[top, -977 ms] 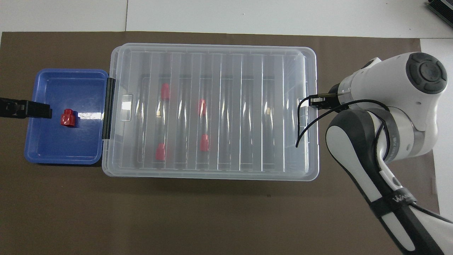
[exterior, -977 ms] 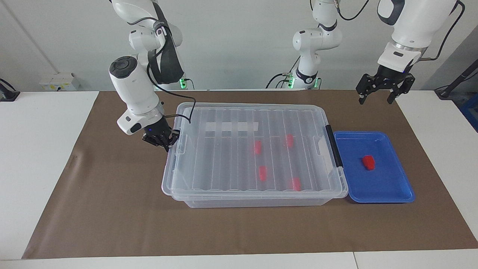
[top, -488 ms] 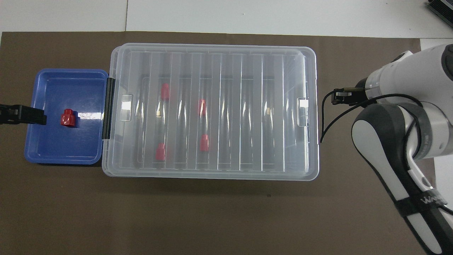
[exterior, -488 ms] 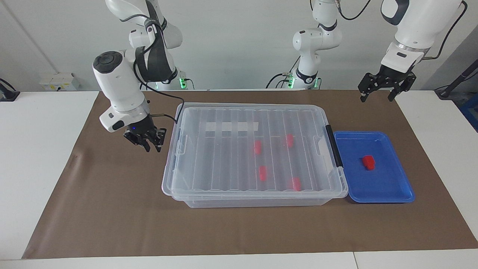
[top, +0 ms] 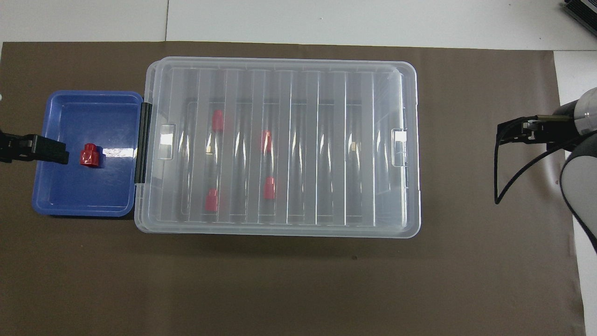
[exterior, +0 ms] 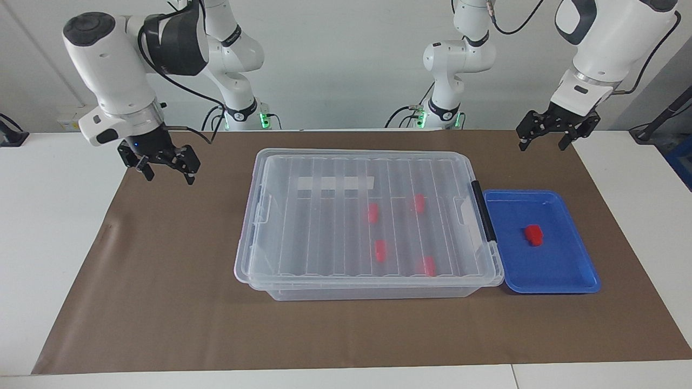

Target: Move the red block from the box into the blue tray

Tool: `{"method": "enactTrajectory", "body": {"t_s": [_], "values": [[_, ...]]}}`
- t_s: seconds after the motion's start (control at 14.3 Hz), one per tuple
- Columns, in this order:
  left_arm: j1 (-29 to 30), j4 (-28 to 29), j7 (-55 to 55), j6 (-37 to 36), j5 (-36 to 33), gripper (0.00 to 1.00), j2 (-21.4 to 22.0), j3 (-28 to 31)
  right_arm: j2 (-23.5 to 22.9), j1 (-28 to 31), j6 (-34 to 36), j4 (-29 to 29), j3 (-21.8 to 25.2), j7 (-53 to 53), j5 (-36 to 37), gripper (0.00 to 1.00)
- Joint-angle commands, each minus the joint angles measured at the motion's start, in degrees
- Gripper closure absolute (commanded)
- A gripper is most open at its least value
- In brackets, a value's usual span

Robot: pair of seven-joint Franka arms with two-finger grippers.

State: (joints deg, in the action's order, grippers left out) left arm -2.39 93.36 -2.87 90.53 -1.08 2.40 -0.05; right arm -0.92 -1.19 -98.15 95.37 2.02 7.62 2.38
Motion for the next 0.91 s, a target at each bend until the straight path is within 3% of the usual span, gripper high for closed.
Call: {"method": "enactTrajectory", "body": {"t_s": [0.0,0.21,0.42,0.84], "values": [[-1.04,-0.55,0.59,-1.93,0.72,0.00,0.50,0.67,-0.22,1.28,8.13,-5.79,-0.35,-1.11,-0.09,0.00],[-1.04,-0.81,0.59,-2.02,0.55,0.00,0.50,0.76,0.04,1.37,11.58,-7.30,-0.35,-1.03,-0.09,0.00],[-0.86,-0.73,0.59,-1.32,0.28,0.00,0.50,0.76,2.15,1.28,10.88,-3.44,-0.35,-1.03,-0.09,0.00],[-1.04,-0.64,0.59,-1.40,0.28,0.00,0.59,0.67,1.80,1.45,9.05,-4.14,-0.53,-3.14,-1.85,0.00]]}}
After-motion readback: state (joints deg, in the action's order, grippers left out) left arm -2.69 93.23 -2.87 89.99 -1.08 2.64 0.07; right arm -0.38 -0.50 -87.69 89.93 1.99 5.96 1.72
